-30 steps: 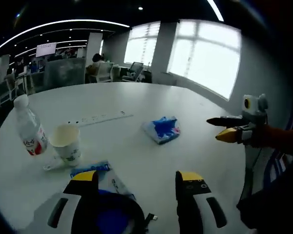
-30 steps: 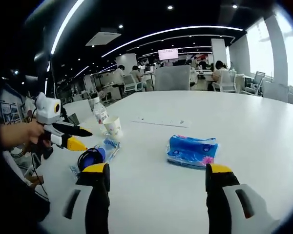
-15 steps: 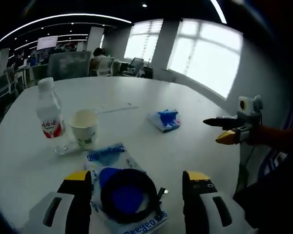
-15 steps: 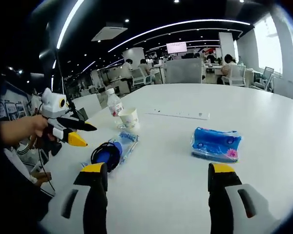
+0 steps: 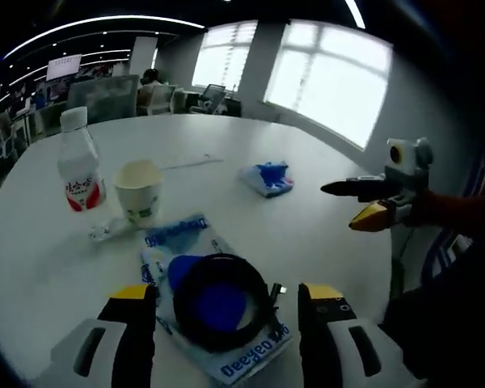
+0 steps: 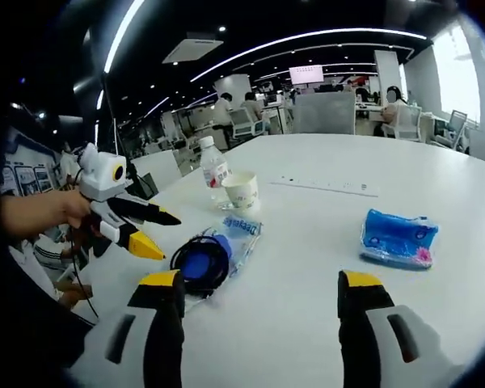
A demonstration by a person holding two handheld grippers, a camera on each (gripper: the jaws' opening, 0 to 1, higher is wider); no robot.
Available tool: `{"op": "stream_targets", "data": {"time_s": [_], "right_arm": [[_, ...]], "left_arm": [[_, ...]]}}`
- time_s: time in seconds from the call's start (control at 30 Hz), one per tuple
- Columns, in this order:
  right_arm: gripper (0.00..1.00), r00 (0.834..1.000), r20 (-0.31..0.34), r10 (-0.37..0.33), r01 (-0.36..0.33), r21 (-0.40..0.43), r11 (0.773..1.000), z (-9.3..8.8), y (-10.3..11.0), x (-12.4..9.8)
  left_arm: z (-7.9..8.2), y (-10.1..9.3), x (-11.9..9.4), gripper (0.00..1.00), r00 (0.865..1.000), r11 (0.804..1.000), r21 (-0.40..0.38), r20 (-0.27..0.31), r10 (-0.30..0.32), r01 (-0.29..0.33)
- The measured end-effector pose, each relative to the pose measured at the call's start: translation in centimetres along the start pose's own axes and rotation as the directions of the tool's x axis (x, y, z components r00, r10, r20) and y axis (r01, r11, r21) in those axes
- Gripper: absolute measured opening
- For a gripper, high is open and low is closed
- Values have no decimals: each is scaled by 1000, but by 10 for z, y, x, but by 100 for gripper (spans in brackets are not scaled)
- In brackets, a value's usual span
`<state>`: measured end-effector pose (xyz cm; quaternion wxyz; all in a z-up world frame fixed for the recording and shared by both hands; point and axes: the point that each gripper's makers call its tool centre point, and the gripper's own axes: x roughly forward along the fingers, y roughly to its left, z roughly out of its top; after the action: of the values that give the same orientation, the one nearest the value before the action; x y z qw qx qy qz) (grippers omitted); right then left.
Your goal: Arrange the tabletop items into an orderly group along one side of the table until the central work area is clear of visible clutter.
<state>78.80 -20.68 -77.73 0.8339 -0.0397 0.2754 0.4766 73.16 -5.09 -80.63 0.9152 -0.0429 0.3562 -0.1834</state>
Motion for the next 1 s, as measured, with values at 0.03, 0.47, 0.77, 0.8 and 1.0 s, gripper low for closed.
{"op": "stream_targets", "data": {"time_s": [0.03, 0.47, 0.77, 0.8, 1.0], "right_arm": [[71, 1000, -6, 6, -6, -1, 1000, -1, 4, 2], [58, 995, -86, 41, -37, 48, 998, -22, 36, 34], [46, 993, -114, -8, 15, 59, 998, -34, 43, 55], [45, 994, -111, -12, 17, 49, 999, -33, 45, 57], [33, 993, -119, -6, 11, 41, 999, -36, 54, 66]], "left_arm": [[-1, 3, 1, 65, 1000, 1000, 2, -1, -2, 2], [-15, 18, 21, 50, 998, 999, 30, -59, -37, 39], [-21, 32, 37, 38, 995, 997, 75, -96, -28, 35], [-20, 33, 38, 37, 995, 997, 75, -93, -29, 36], [-23, 33, 41, 35, 993, 996, 79, -110, -29, 38]]}}
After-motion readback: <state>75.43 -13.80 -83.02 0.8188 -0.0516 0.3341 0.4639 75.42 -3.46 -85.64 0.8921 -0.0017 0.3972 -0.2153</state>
